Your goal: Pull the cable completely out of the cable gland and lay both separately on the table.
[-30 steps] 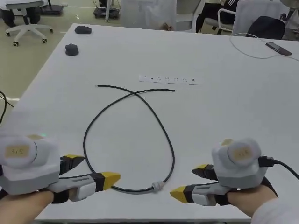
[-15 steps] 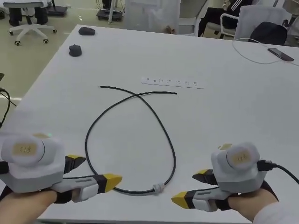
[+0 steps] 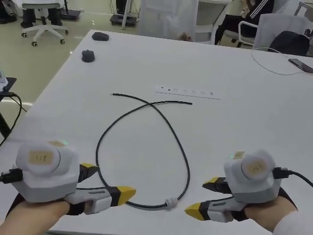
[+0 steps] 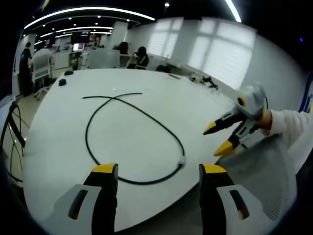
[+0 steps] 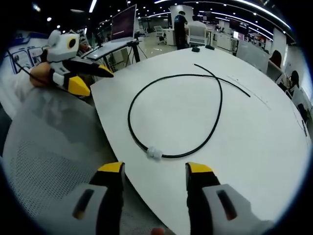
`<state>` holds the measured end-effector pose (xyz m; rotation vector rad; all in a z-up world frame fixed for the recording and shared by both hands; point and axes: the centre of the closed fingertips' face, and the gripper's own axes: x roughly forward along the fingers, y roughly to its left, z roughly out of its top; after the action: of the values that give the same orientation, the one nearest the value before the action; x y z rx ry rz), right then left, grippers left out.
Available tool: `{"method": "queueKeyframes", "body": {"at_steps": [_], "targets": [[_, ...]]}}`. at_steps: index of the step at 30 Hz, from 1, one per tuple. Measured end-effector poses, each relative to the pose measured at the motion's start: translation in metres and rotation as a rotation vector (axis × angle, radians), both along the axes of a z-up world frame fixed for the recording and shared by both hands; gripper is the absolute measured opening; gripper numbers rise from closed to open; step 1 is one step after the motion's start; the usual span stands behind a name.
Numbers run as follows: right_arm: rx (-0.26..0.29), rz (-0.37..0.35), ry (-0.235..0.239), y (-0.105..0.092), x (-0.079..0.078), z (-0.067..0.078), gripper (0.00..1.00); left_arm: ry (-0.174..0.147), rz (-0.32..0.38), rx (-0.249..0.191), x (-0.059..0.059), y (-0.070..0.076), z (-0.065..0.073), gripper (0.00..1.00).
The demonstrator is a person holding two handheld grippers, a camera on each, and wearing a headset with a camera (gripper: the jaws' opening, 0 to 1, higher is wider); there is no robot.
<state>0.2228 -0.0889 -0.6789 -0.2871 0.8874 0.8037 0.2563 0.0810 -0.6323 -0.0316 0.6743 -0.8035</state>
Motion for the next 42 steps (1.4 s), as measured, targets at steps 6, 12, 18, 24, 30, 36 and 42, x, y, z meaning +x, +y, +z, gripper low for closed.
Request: {"method": "queueKeyframes", "body": {"at_steps": [6,12,18,24,30,36,42], "targets": [[-0.031,0.084,-0.041,0.000,0.012,-0.002,0.40,0.000,0.000,0.004,0.000,0.001,-0.001,0.67],[-0.104,0.307,-0.092,0.013,0.015,-0.015,0.33,0.001,-0.002,0.004,0.000,0.000,-0.001,0.67],[-0.172,0.461,-0.073,0.019,0.011,-0.040,0.27,0.002,-0.009,0.006,-0.001,-0.001,-0.002,0.66],[-0.225,0.577,-0.088,0.021,0.012,-0.053,0.26,0.006,-0.011,0.005,-0.001,-0.002,-0.003,0.65],[-0.224,0.633,-0.085,0.026,0.014,-0.065,0.21,0.013,-0.010,0.006,0.000,-0.003,-0.004,0.64],[-0.256,0.657,-0.108,0.023,0.018,-0.075,0.22,0.015,-0.015,0.009,-0.001,-0.004,-0.005,0.63],[-0.231,0.664,-0.130,0.025,0.020,-0.082,0.19,0.008,-0.011,-0.004,0.000,-0.005,-0.003,0.62]]}}
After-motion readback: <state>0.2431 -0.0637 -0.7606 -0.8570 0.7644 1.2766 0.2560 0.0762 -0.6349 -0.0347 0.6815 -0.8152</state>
